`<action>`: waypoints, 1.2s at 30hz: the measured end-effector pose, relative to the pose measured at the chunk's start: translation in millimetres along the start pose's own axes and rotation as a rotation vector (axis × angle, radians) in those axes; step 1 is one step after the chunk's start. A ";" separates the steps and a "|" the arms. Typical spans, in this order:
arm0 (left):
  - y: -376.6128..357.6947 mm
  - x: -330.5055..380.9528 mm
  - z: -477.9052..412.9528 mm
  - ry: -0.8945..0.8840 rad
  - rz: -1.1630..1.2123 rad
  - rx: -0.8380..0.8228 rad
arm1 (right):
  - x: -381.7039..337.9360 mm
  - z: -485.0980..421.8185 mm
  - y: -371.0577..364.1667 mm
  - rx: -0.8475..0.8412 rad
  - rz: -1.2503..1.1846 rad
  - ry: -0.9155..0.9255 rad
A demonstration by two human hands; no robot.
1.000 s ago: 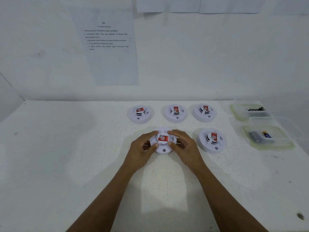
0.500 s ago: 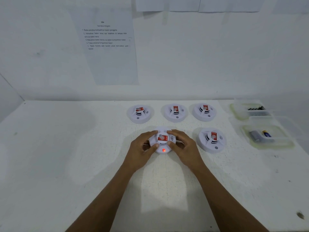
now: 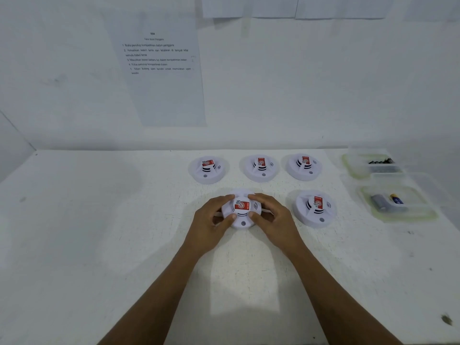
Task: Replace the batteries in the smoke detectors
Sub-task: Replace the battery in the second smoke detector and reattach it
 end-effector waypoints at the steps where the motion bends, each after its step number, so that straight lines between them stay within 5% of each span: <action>1: 0.4 0.7 -0.1 0.001 -0.007 0.003 | 0.0 0.2 -0.1 -0.001 0.000 -0.001; 36: -6.0 -16.7 5.9 0.106 -0.007 -0.001 | 0.6 2.8 -6.0 0.002 0.119 0.057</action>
Point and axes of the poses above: each hand's wrist, its own z-axis away from the middle knuckle, its own y-axis out of the back of the hand, x = y × z, the point moved 9 cm from there along -z, towards the middle knuckle, and after that the axes turned 9 degrees about -z, right-handed, at the moved point
